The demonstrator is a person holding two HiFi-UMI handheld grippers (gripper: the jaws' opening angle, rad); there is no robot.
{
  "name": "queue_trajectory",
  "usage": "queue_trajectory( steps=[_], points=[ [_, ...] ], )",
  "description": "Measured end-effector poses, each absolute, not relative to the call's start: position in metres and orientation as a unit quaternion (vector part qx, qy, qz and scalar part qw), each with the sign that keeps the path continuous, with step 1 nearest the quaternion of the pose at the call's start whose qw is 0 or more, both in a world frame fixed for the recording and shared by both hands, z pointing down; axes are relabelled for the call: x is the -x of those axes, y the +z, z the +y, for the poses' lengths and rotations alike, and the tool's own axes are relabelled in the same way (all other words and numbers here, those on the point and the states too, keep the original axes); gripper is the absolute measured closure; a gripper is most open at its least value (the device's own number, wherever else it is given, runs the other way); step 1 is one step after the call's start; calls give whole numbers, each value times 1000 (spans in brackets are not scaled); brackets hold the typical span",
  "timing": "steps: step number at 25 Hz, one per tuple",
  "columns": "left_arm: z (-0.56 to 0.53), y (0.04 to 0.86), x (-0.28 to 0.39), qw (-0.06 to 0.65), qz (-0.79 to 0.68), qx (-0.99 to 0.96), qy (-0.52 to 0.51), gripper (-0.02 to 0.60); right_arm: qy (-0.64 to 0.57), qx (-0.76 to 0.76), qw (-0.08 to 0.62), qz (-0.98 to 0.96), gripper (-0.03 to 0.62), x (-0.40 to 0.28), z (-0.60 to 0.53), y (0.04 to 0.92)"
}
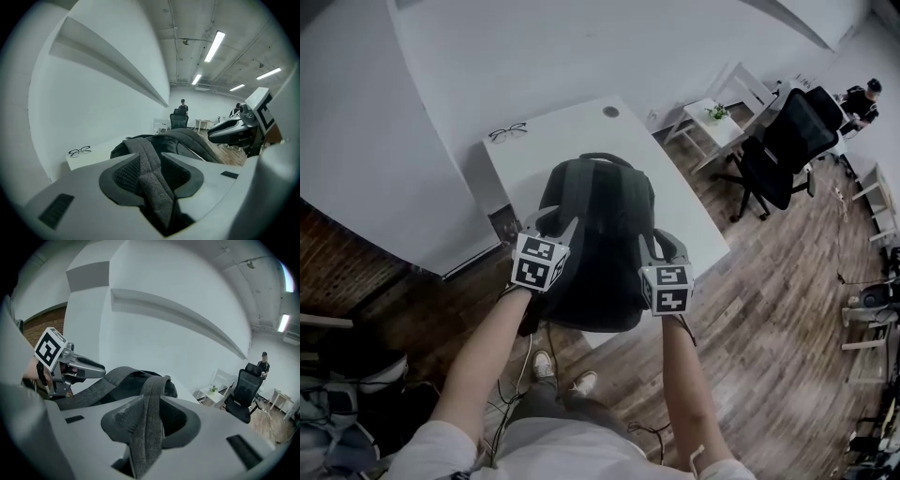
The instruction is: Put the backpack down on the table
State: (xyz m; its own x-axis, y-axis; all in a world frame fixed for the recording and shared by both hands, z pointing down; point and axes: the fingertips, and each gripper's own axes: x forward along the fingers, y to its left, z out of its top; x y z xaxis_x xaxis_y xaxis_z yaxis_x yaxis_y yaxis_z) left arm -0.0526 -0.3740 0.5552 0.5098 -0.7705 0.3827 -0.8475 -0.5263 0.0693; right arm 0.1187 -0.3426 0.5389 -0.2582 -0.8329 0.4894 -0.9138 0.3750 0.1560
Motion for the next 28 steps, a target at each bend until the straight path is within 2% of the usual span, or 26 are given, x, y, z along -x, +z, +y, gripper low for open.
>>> queue_trajectory(
  steps=[5, 8, 14, 28],
  points=[
    [-360, 539, 44, 126, -497, -846, 147, 537, 80, -557, 247, -789, 534, -136, -329, 525],
    [-354, 534, 46, 125, -510, -837, 156, 557, 88, -545, 244, -798, 548, -133, -319, 522],
    [-327, 503, 37, 109, -519, -837, 134, 563, 86, -528, 219, -816, 553, -130, -295, 505],
    [-263, 404, 27, 14, -539, -841, 34, 563, 38, -511, 139, -847, 553, -122, -256, 426]
  ],
)
